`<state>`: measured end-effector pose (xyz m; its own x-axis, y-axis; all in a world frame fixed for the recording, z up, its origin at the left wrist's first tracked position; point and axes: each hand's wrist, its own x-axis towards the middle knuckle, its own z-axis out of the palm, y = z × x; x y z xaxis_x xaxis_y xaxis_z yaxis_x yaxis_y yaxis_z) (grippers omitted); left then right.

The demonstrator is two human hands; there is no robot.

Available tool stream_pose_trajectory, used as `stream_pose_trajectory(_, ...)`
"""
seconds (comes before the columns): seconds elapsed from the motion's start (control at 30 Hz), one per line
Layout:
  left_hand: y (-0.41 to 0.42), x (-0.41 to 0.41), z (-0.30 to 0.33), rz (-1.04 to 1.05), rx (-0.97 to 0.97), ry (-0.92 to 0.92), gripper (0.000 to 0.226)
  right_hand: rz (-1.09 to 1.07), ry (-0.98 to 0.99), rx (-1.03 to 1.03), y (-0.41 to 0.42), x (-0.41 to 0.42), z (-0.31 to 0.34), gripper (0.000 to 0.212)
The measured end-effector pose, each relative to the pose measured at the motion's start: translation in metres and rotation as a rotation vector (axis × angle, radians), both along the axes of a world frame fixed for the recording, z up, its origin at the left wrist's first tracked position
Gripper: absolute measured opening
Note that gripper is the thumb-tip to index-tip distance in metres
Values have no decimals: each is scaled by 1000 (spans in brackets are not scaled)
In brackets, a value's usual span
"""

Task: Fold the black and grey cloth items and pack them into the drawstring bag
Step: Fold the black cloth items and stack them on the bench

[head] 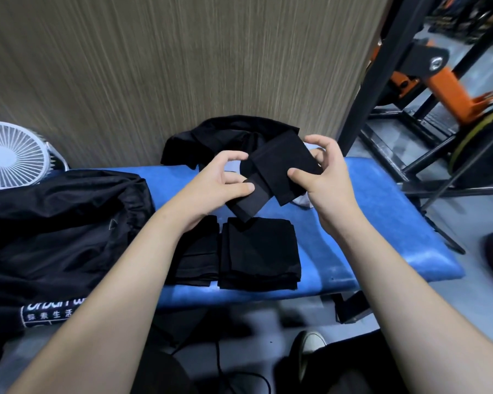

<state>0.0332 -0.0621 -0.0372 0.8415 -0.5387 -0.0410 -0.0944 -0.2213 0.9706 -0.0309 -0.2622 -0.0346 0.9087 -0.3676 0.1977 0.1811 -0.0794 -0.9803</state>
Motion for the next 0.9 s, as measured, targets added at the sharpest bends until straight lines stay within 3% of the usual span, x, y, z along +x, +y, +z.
stream_pose_trajectory(0.23,-4,-1,0,76,-200,98,46,71,-130,-452,13,1,-5,40)
stream_pose_trajectory(0.37,-8,-4,4,62,-286,139,29,207,-75,-610,21,2,-13,44)
stream_pose_trajectory(0.47,-7,-8,2,54,-238,115,44,285,14,-577,22,1,-14,54)
stream_pose_trajectory(0.6,-2,-5,0,155,-109,-21,51,239,-34,-427,25,2,-12,35)
stream_pose_trajectory(0.73,14,-5,7,141,-145,46,36,122,-18,-386,26,7,-10,36)
stream_pose_trajectory(0.9,42,-10,12,45,-65,-28,24,340,78,-146,39,9,-6,39)
